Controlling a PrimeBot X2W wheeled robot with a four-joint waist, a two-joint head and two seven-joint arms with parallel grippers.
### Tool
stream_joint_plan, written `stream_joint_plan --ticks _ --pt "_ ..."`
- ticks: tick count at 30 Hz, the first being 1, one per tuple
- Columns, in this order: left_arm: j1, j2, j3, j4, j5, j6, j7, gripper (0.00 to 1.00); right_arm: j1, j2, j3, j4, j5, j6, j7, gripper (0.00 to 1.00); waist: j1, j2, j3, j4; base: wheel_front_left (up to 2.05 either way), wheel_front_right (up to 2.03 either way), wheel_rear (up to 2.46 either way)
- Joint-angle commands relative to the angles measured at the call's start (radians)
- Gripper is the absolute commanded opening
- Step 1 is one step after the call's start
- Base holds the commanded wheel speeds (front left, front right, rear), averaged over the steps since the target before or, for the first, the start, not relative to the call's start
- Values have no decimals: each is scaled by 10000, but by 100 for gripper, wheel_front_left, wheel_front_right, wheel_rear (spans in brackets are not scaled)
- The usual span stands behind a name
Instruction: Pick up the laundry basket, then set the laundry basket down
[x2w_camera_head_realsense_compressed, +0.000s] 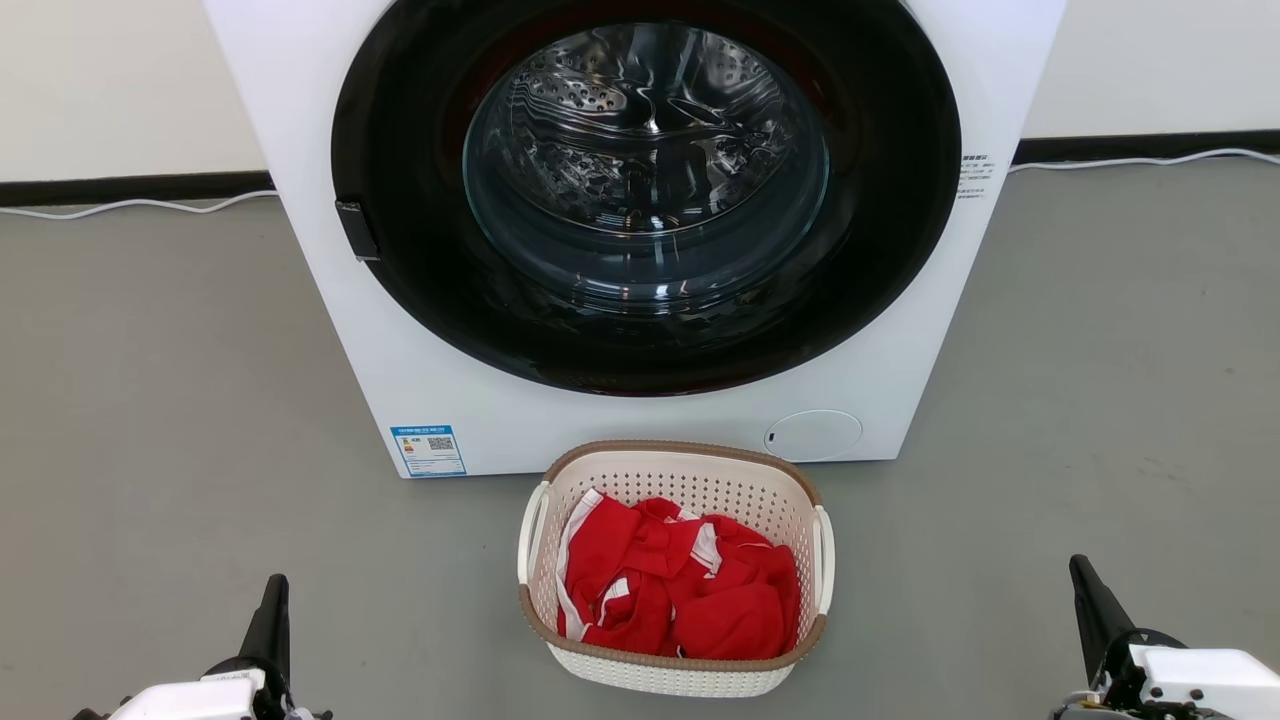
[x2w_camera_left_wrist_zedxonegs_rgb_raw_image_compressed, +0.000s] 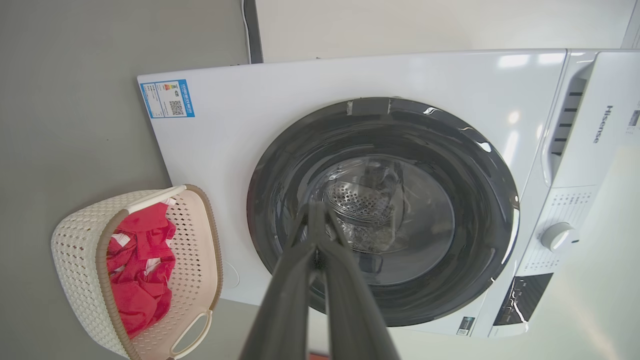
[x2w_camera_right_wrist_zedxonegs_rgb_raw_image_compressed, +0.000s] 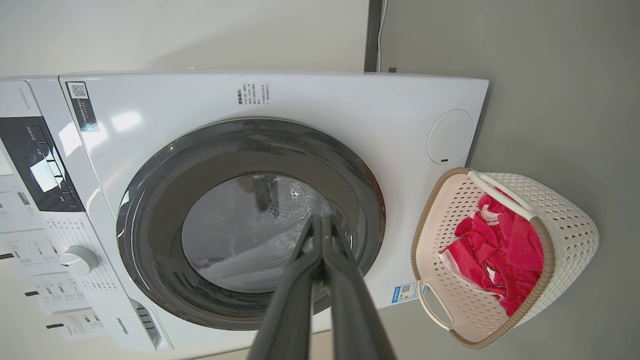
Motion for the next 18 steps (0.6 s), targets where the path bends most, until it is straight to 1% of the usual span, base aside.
stream_joint_plan --ticks 1,18 --pt "-454 187 330 -271 -78 -111 81 0 -450 -154 194 -299 74 29 83 0 0 -1 0 0 0 0 0" --pt "-454 187 329 -271 -78 -111 80 0 -450 -154 194 -299 74 29 83 0 0 -1 0 0 0 0 0"
